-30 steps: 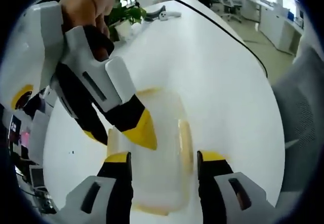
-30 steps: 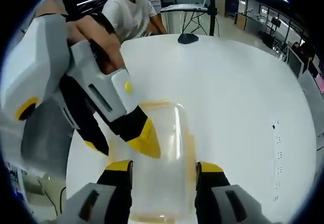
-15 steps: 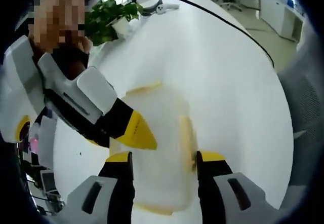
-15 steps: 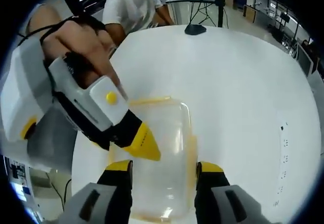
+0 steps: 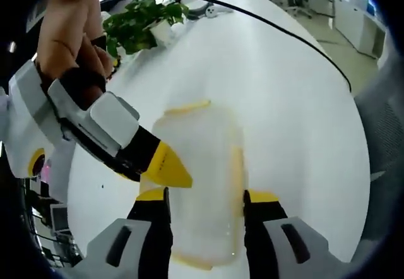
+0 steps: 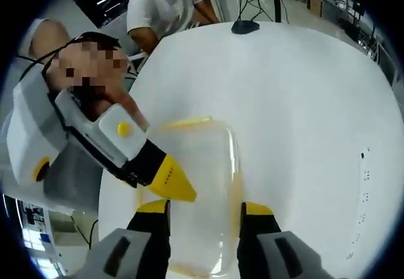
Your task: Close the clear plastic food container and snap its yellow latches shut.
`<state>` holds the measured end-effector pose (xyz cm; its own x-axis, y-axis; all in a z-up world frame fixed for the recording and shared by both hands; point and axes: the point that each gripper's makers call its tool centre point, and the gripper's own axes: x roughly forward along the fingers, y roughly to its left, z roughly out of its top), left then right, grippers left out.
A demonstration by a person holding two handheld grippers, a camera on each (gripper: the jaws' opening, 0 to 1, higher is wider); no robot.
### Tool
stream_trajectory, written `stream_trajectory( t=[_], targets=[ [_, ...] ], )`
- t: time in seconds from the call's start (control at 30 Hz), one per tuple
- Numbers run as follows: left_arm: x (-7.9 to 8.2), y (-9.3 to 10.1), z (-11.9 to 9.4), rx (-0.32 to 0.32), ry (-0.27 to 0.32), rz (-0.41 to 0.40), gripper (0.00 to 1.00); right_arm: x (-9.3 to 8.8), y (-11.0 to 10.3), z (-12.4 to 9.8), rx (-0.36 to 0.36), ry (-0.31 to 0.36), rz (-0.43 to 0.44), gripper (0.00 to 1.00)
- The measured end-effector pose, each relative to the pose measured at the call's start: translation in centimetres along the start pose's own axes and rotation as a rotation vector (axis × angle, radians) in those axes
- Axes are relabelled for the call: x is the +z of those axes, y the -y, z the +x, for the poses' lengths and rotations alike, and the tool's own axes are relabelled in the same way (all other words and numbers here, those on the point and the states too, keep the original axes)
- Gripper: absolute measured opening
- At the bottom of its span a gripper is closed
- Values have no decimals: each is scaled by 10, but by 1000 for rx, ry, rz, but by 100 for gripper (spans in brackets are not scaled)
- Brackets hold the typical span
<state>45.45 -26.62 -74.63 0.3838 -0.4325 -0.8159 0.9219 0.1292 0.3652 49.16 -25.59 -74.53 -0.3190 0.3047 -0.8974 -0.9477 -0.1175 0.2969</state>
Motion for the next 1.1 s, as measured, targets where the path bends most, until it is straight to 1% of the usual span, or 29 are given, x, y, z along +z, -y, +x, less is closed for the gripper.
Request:
stream_trajectory(
  t=[0.1, 0.47, 0.63, 0.77, 0.9, 1.1],
  targets=[
    [1, -2, 2, 3, -17, 7, 41, 1, 0, -2, 0, 6, 0, 39],
    [4, -1, -2, 0, -22, 11, 42, 5, -3, -2, 0, 35, 1, 40],
    [4, -1, -2, 2, -23, 13, 42, 6, -2, -2, -5, 30, 1, 40],
    [5, -1, -3, 4, -23, 20, 42, 5, -2, -3, -1, 44, 6, 40],
    [5, 0, -4, 5, -26, 23, 42, 6, -3, -2, 0, 28, 5, 40],
    [5, 1, -4, 10, -32, 26, 42, 5, -3, -3, -13, 34, 6, 41]
  ],
)
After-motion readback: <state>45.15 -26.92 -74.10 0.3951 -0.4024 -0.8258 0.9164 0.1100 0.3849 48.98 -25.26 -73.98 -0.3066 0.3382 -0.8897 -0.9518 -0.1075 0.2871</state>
